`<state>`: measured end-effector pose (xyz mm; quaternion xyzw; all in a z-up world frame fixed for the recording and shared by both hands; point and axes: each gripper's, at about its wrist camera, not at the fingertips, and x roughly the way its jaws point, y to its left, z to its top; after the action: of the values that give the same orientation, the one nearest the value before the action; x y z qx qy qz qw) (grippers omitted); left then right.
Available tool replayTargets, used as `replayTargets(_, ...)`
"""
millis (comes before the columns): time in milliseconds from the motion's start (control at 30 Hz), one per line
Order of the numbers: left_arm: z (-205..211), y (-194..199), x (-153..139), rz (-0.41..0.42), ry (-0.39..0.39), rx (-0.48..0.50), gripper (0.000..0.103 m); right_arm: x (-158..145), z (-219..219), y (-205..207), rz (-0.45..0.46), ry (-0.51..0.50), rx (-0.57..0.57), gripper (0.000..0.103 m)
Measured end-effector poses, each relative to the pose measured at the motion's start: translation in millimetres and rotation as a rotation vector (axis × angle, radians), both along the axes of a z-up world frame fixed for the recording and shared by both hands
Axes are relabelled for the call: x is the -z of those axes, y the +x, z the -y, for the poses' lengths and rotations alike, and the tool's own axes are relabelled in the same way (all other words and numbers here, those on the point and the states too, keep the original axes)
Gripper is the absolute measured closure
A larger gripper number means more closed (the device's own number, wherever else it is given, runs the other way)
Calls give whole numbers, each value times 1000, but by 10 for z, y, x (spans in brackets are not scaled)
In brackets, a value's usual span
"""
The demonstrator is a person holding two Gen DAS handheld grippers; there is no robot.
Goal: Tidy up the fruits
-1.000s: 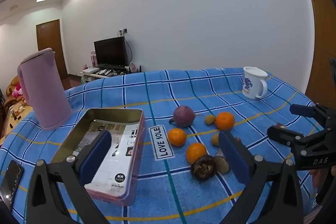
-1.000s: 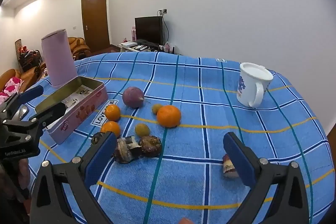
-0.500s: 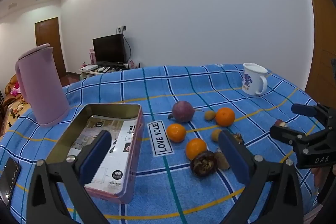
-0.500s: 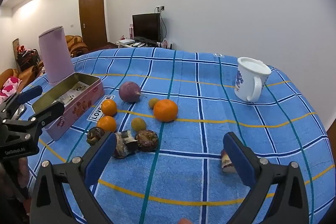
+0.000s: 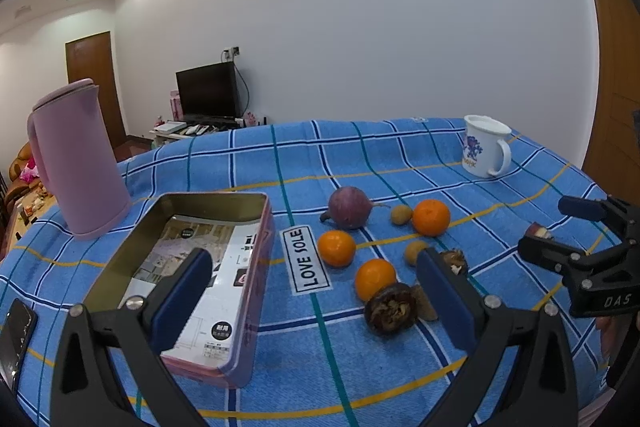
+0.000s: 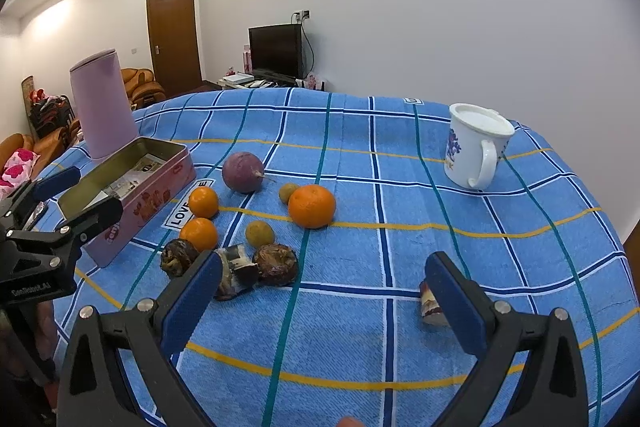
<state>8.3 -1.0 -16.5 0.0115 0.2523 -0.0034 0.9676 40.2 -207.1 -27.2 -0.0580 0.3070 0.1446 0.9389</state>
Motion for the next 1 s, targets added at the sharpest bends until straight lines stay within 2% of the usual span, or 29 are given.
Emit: replayTargets(1000, -5, 3, 65, -3, 4, 5, 0, 59, -4, 14, -12, -5, -3, 1)
